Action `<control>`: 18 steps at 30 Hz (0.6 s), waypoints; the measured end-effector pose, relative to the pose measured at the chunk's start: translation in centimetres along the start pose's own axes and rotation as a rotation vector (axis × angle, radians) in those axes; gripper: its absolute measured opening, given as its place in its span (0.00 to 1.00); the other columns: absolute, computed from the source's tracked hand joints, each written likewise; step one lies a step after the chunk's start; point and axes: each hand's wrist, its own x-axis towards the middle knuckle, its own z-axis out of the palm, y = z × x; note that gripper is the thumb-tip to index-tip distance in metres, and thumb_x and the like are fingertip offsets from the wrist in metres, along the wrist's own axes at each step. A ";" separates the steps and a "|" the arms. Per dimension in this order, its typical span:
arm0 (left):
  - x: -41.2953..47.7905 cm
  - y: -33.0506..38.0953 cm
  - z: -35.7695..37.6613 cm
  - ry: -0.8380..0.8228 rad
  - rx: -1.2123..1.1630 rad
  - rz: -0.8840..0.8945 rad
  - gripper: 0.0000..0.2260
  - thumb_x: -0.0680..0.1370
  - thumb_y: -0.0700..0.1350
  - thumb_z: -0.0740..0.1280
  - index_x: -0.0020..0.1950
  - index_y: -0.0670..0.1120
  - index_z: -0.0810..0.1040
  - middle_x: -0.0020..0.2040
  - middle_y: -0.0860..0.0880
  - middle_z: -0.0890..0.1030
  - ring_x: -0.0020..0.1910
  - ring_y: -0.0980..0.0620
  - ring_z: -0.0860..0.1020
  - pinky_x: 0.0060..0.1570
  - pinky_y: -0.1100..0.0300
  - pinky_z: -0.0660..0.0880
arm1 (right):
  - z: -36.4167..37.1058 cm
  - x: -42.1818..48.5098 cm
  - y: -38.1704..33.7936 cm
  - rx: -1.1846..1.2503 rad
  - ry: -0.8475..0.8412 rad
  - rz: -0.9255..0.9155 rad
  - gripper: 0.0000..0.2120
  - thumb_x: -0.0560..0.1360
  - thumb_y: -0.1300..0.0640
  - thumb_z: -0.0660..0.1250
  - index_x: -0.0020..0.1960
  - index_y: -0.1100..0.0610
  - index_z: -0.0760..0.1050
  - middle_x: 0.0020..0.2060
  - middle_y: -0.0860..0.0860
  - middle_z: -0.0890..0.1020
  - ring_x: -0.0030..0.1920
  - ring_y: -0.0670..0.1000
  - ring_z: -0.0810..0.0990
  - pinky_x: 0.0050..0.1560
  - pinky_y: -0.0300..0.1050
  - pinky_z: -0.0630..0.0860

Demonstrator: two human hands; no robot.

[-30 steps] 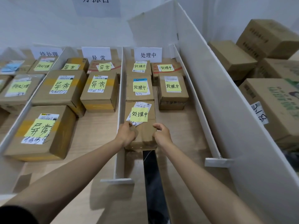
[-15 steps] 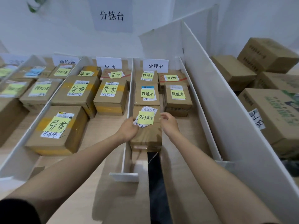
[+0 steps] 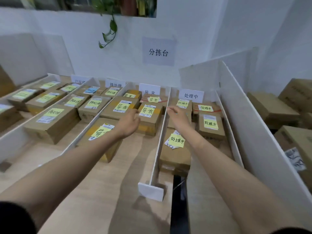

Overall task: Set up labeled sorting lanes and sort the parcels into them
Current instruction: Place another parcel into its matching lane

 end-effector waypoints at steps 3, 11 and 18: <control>-1.1 -1.3 -3.4 0.089 0.012 -0.029 0.17 0.82 0.45 0.54 0.69 0.41 0.67 0.69 0.40 0.69 0.66 0.42 0.69 0.61 0.53 0.67 | 2.5 0.3 -2.6 -0.014 -0.061 -0.063 0.14 0.81 0.55 0.57 0.64 0.55 0.75 0.62 0.49 0.76 0.60 0.48 0.73 0.56 0.40 0.65; -6.2 -6.1 -12.3 0.310 0.091 -0.130 0.19 0.82 0.45 0.54 0.71 0.40 0.66 0.69 0.40 0.70 0.67 0.43 0.69 0.63 0.53 0.66 | 11.0 -0.7 -9.1 0.011 -0.235 -0.195 0.14 0.81 0.55 0.57 0.63 0.55 0.75 0.62 0.50 0.76 0.58 0.47 0.73 0.54 0.40 0.66; -12.1 -12.4 -20.8 0.468 0.116 -0.249 0.17 0.81 0.45 0.54 0.66 0.39 0.71 0.64 0.40 0.74 0.63 0.41 0.72 0.59 0.50 0.69 | 19.6 -3.6 -16.4 0.025 -0.356 -0.308 0.14 0.82 0.54 0.57 0.65 0.54 0.73 0.62 0.49 0.75 0.54 0.45 0.70 0.53 0.39 0.65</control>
